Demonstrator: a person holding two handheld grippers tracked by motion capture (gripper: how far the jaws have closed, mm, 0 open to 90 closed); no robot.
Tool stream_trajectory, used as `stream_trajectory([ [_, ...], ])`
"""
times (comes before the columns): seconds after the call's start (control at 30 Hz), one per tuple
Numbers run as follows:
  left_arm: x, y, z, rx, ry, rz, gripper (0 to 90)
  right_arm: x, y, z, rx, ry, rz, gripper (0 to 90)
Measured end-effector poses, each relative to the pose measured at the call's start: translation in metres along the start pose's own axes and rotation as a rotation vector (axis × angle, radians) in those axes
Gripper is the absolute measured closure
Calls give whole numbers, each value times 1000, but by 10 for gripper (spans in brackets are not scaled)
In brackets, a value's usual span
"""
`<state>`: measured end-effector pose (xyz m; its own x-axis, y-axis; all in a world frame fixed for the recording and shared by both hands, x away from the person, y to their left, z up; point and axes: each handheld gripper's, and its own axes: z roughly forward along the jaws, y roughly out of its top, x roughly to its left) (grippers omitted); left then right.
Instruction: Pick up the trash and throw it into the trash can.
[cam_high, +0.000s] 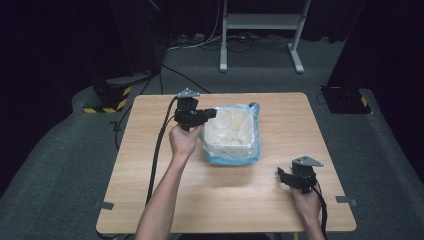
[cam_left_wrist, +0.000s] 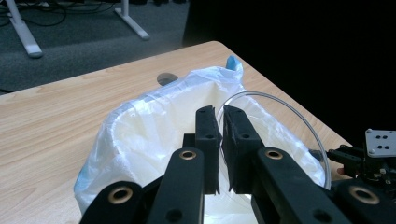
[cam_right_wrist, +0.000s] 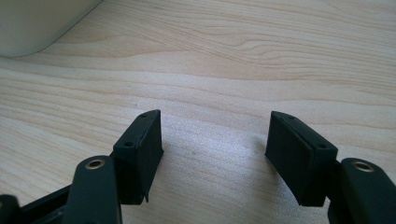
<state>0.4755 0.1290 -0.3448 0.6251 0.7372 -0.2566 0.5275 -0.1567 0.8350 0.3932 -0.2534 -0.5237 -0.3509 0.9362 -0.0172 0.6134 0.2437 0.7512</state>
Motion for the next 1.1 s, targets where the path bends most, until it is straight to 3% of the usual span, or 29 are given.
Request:
stream_trajectory([
  [0.67,6,-15,25,21,19,-19,838,0,0,0,0,0,2,358],
  [0.87,6,-20,31,38,30,1,833,0,0,0,0,0,1,358],
  [0.97,7,-22,34,48,39,1,798,0,0,0,0,0,1,358],
  [1.03,7,-24,34,48,46,3,705,0,0,0,0,0,2,358],
  [1.1,7,-25,33,45,51,3,687,0,0,0,0,0,2,358],
])
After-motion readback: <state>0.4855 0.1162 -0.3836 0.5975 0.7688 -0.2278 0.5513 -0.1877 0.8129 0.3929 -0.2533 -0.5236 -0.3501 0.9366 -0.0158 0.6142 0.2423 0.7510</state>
